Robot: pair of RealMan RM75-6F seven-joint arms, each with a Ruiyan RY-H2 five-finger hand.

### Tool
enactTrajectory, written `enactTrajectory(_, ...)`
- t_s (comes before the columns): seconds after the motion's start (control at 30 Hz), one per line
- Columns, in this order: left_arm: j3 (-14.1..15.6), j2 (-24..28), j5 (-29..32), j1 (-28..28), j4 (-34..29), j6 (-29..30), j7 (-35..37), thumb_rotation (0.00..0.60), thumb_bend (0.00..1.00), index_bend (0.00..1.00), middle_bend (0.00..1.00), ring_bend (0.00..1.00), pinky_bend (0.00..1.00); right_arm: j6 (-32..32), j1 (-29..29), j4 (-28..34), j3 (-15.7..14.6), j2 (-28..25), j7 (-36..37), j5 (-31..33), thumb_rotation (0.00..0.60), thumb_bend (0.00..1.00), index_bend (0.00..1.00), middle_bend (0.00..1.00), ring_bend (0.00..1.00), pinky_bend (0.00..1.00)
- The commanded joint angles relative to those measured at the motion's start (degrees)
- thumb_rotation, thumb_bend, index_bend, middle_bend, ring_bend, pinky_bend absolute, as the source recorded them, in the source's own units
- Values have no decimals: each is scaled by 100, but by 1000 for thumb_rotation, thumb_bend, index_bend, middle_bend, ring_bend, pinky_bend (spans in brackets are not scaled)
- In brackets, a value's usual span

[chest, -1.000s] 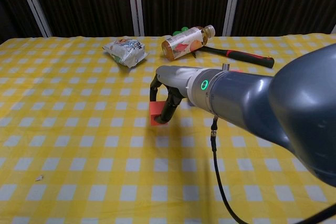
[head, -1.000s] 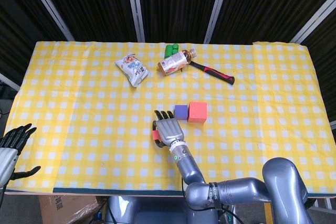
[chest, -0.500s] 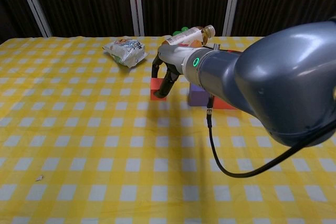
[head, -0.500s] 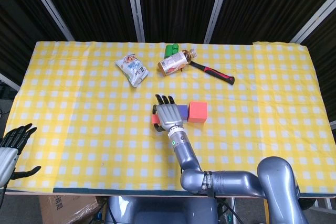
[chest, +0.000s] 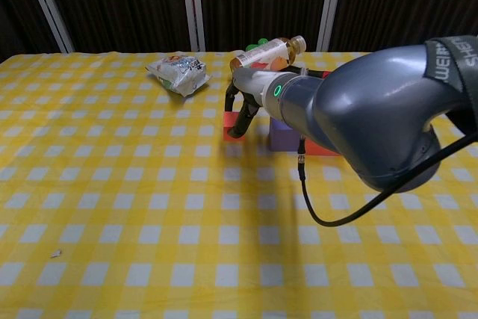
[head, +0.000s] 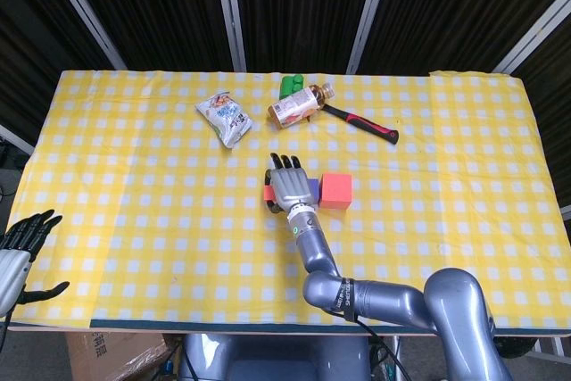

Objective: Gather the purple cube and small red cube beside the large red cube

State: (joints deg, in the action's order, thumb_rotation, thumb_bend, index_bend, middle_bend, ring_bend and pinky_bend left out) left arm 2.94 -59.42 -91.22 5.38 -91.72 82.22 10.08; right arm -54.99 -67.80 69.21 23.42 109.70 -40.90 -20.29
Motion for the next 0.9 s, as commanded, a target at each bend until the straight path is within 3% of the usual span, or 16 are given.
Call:
enactTrajectory(0.03,-2,1,7,4,-2,-9,7,600,80,0,0,0,17,90,-4,-130,-26,44,8,4,600,430,479,42,0,0)
enactTrajectory(0.9,39,43,0,19,-57,-81,-6,600,80,0,0,0,17,150,102,-358,-119,37,-176,56,600,431,479,42,0,0)
